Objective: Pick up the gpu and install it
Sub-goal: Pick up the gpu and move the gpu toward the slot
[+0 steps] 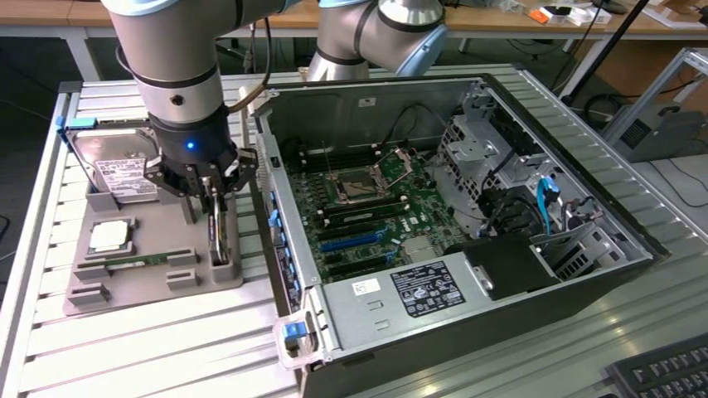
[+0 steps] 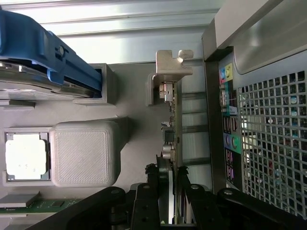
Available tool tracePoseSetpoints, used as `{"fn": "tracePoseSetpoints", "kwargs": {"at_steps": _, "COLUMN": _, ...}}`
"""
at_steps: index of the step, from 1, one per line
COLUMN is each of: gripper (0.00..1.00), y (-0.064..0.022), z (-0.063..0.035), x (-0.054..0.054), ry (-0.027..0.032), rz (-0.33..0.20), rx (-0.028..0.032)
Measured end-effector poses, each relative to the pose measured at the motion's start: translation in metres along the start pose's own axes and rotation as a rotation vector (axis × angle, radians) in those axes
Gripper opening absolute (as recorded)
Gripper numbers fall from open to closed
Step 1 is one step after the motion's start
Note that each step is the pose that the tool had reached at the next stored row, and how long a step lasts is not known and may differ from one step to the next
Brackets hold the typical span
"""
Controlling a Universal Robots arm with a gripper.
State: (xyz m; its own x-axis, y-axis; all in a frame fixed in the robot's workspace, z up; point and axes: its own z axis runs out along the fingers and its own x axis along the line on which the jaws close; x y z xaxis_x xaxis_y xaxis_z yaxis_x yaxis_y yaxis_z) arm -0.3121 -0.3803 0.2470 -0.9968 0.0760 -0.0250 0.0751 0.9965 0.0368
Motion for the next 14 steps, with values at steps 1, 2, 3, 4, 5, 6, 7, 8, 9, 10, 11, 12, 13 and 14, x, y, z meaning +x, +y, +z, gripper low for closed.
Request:
{"fn": "tracePoseSetpoints", "kwargs": {"at_steps": 1, "gripper": 0.27, "y": 0.0, "z": -0.0002, "x": 0.0, "ry": 0.0, "rz": 0.0, "rx": 0.0}}
{"fn": "tracePoseSetpoints", "kwargs": {"at_steps": 2, "gripper": 0.27, "y": 0.0, "z": -0.0006, "x": 0.0, "ry": 0.0, "rz": 0.0, "rx": 0.0}}
{"fn": "tracePoseSetpoints", "kwargs": {"at_steps": 3, "gripper": 0.27, "y": 0.0, "z": -0.0007, "x": 0.0, "ry": 0.0, "rz": 0.0, "rx": -0.0001}}
{"fn": "tracePoseSetpoints", "kwargs": {"at_steps": 4, "gripper": 0.27, "y": 0.0, "z": -0.0009, "x": 0.0, "ry": -0.0001, "rz": 0.0, "rx": -0.0001}}
{"fn": "tracePoseSetpoints", "kwargs": {"at_steps": 5, "gripper": 0.27, "y": 0.0, "z": -0.0013, "x": 0.0, "ry": -0.0001, "rz": 0.0, "rx": 0.0}}
{"fn": "tracePoseSetpoints", "kwargs": {"at_steps": 6, "gripper": 0.27, "y": 0.0, "z": -0.0014, "x": 0.0, "ry": -0.0001, "rz": 0.0, "rx": -0.0001}}
{"fn": "tracePoseSetpoints", "kwargs": {"at_steps": 7, "gripper": 0.27, "y": 0.0001, "z": -0.0016, "x": 0.0, "ry": -0.0001, "rz": 0.0, "rx": -0.0001}}
{"fn": "tracePoseSetpoints", "kwargs": {"at_steps": 8, "gripper": 0.27, "y": 0.0001, "z": -0.0018, "x": -0.0001, "ry": -0.0001, "rz": 0.0, "rx": -0.0001}}
{"fn": "tracePoseSetpoints", "kwargs": {"at_steps": 9, "gripper": 0.27, "y": 0.0001, "z": -0.002, "x": -0.0001, "ry": -0.0001, "rz": 0.0, "rx": -0.0001}}
{"fn": "tracePoseSetpoints", "kwargs": {"at_steps": 10, "gripper": 0.27, "y": 0.0001, "z": -0.0022, "x": -0.0001, "ry": -0.0001, "rz": 0.0, "rx": -0.0001}}
{"fn": "tracePoseSetpoints", "kwargs": {"at_steps": 11, "gripper": 0.27, "y": 0.0001, "z": -0.0025, "x": -0.0001, "ry": -0.0001, "rz": 0.0, "rx": -0.0001}}
{"fn": "tracePoseSetpoints", "kwargs": {"at_steps": 12, "gripper": 0.27, "y": 0.0001, "z": -0.0026, "x": -0.0001, "ry": -0.0001, "rz": 0.0, "rx": -0.0001}}
{"fn": "tracePoseSetpoints", "kwargs": {"at_steps": 13, "gripper": 0.27, "y": 0.0001, "z": -0.0029, "x": -0.0001, "ry": -0.0001, "rz": 0.0, "rx": -0.0001}}
{"fn": "tracePoseSetpoints", "kwargs": {"at_steps": 14, "gripper": 0.27, "y": 0.0001, "z": -0.0031, "x": -0.0001, "ry": -0.0001, "rz": 0.0, "rx": 0.0}}
